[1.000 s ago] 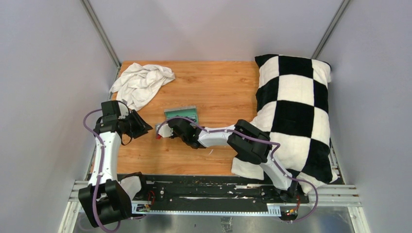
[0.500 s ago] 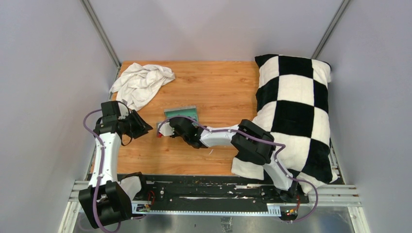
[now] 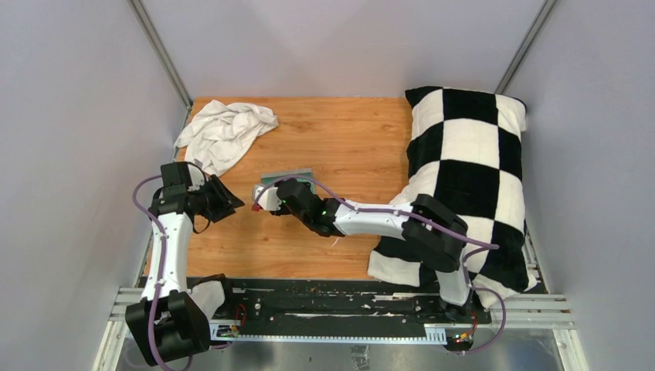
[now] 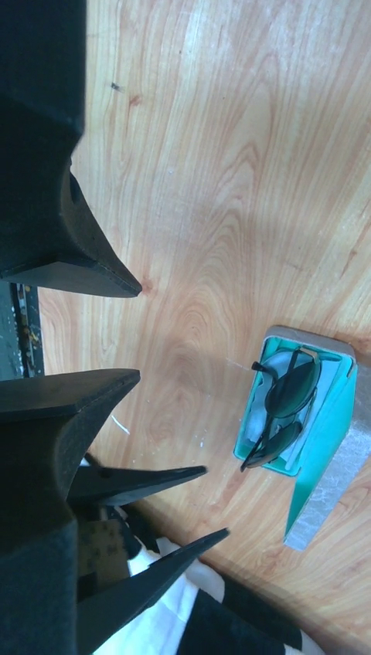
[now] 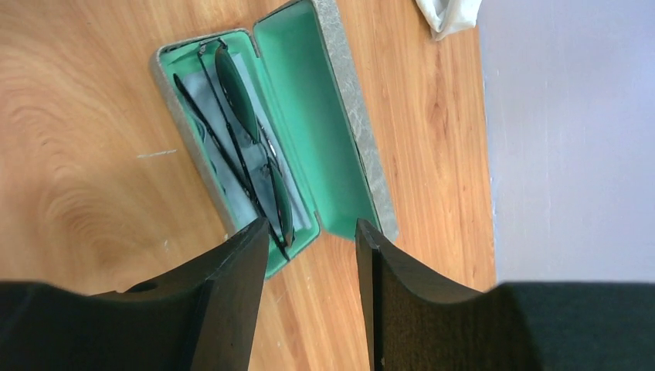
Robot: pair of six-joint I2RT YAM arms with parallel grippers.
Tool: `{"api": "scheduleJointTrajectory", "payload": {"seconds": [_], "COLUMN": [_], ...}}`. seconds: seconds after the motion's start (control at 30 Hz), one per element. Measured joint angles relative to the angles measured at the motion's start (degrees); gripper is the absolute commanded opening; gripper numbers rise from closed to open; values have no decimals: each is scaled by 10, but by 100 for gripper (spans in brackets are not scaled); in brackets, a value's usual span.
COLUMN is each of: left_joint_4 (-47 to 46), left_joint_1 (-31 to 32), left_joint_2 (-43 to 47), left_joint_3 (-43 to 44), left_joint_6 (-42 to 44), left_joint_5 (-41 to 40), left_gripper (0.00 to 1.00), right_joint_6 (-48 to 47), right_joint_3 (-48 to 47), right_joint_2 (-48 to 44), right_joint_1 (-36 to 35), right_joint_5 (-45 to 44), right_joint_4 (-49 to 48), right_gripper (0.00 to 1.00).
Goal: Organize the sunglasses
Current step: Place the sunglasses in the sunglasses case, then adjust the sunglasses in the sunglasses case.
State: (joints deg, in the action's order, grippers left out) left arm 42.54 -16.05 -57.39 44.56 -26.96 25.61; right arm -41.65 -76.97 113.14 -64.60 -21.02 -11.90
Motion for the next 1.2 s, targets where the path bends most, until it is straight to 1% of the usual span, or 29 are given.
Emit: {"api": "scheduleJointTrajectory", "payload": {"seconds": [0.1, 0.2, 0.3, 0.4, 0.5, 0.57, 0.7, 0.8, 0.93, 1.07, 1.13, 1.2], "left_joint_4": [-5, -15, -28, -52, -92, -129, -176, -185, -184, -185, -186, -184], "left_joint_1": [0, 0, 6, 45, 99, 121, 129, 129, 129, 129, 134, 146], "left_joint_2": [8, 13, 9, -3, -29, -55, -102, -121, -143, -165, -172, -178], "left_joint_3": [-3, -8, -9, -9, -12, -18, -26, -17, 23, 74, 81, 80], "left_joint_6": [-10, -22, -35, -56, -87, -113, -145, -151, -150, -141, -137, -137], "left_joint_5": [3, 9, 10, 0, -8, -9, -23, -37, -46, -53, -56, -61], "left_gripper": [47, 46, 45, 44, 39, 38, 38, 39, 40, 38, 36, 31], "right_joint_6": [51, 136, 249, 365, 467, 518, 569, 589, 606, 614, 616, 616], "right_joint_3": [16, 16, 14, 20, 41, 64, 97, 100, 99, 80, 64, 52], "right_joint_2": [-52, -108, -153, -175, -181, -181, -181, -180, -170, -134, -117, -107], "right_joint_1": [0, 16, 67, 137, 199, 223, 225, 222, 214, 188, 177, 169], "right_joint_5": [16, 55, 129, 207, 278, 312, 363, 401, 436, 446, 450, 451], "right_joint_4": [34, 70, 102, 108, 108, 110, 128, 132, 128, 132, 132, 132], "right_gripper": [52, 51, 50, 48, 47, 45, 33, 23, 21, 21, 21, 21]}}
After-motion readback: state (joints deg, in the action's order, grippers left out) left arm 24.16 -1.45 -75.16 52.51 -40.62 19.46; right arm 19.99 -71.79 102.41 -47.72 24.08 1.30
